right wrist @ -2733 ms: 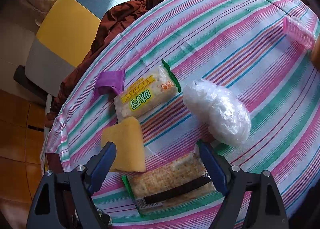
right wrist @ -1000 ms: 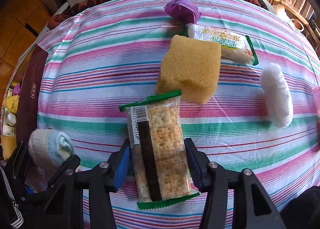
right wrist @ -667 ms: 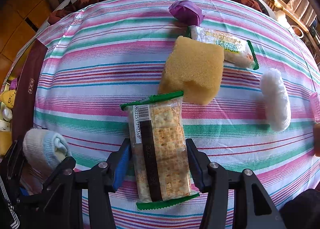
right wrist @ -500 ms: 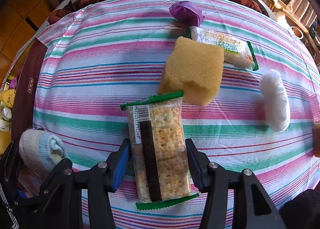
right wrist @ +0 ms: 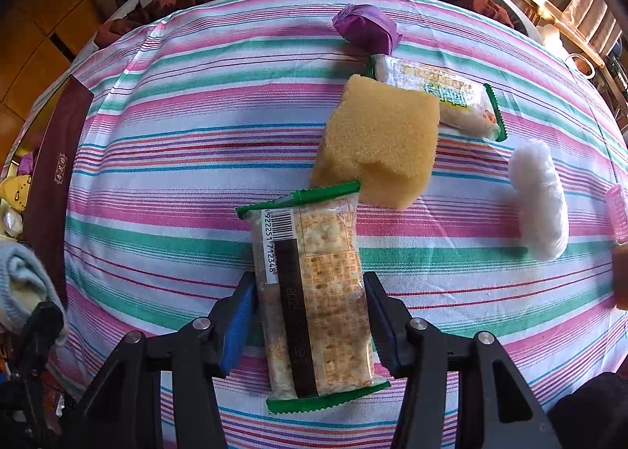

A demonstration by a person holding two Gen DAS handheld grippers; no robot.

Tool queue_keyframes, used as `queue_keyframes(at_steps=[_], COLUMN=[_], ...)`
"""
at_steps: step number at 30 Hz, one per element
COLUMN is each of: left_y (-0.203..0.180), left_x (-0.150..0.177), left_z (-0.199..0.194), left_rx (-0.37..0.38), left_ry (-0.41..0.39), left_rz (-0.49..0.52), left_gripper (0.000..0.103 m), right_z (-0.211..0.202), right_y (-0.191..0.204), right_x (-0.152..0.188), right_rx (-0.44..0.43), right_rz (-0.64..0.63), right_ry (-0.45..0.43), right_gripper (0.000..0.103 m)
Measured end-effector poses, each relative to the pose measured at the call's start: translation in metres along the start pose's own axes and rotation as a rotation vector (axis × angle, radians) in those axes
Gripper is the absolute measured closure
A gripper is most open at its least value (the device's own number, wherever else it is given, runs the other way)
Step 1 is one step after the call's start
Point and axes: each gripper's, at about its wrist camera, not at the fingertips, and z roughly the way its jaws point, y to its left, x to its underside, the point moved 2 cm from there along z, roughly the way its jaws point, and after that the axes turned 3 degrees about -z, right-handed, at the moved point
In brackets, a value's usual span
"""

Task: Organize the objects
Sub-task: 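Carry the white sock over the gold tray with the left tool while the right tool holds the crackers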

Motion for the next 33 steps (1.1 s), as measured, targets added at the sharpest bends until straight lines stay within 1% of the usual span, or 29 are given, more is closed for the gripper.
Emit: queue_keyframes(at_steps=[1, 6, 10, 13, 17, 19, 22, 25, 30, 33], left_y=[0.004, 0.023, 0.048, 0.077, 0.130, 0.158, 0.196, 0.226, 0.261, 0.273], left_x=[-0.001, -0.008, -0.014, -0.016, -0.017, -0.016, -0.013, -0.014, -0.020, -0.023], left_z=[-0.003, -0.017, -0.030, -0.037, -0.039, -0.034, -0.021, -0.007, 0.017, 0.030], left_rx=[-0.001, -0.013, -0.034, -0.070, -0.126, -0.168, -0.189, -0.219, -0.307, -0.338], left_ry=[-0.004, -0.024, -0.036, -0.037, -0.014, 0.013, 0.069, 0.106, 0.137, 0.146], left_rz=[-0.010, -0.057, -0.107, -0.144, -0.245, -0.285, -0.354, -0.406, -0.426, -0.432], left_gripper=[0.037, 0.037, 0.037, 0.037, 0.037, 0.037, 0.037, 0.037, 0.037, 0.036], right_z=[-0.002, -0.003, -0.003, -0.001, -0.001, -0.001, -0.002, -0.002, -0.002, -0.002], right_y=[-0.006, -0.005, -0.005, -0.003, -0.004, -0.003, -0.003, -0.003, -0.004, -0.005], right_x=[0.004, 0.004, 0.006, 0.006, 0.005, 0.006, 0.006, 0.006, 0.006, 0.006], right_rx=[0.000, 0.004, 0.013, 0.022, 0.024, 0.024, 0.024, 0.024, 0.024, 0.024], right_rz=[0.000, -0.003, -0.010, -0.018, -0.019, -0.020, -0.019, -0.019, -0.019, -0.020], right_ry=[0.000, -0.001, -0.002, -0.003, -0.004, -0.004, -0.004, -0.004, -0.004, -0.005], right_gripper=[0.049, 0.049, 0.049, 0.049, 0.049, 0.049, 0.049, 0.049, 0.049, 0.049])
